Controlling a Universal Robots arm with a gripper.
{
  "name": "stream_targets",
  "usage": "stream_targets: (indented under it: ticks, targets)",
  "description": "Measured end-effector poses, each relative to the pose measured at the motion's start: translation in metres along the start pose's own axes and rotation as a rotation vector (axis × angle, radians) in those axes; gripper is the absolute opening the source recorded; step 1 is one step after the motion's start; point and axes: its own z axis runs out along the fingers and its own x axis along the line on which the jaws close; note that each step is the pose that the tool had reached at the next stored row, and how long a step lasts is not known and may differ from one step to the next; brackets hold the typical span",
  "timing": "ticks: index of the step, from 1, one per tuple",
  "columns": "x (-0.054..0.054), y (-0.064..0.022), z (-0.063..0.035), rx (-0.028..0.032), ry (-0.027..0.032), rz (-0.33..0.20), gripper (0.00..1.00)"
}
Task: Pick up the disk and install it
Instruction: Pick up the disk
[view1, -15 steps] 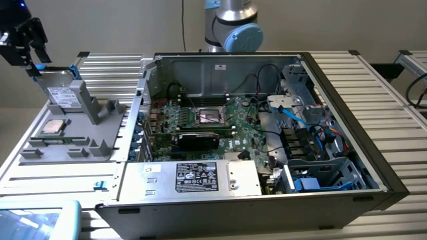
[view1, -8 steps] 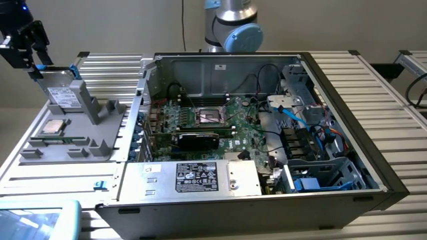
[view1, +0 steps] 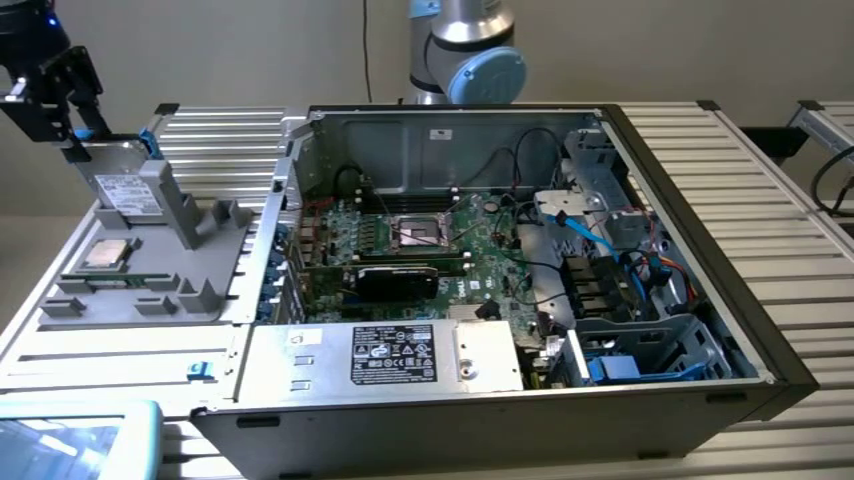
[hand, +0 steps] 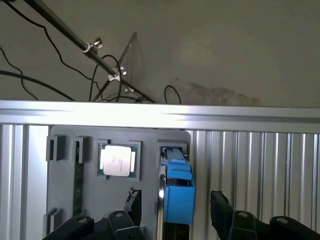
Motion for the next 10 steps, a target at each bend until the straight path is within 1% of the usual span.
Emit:
stream_targets:
  ticks: [10]
  targets:
    - [0.0, 0.0011, 0.0183, 0.0013, 0.0001, 0.0, 0.66]
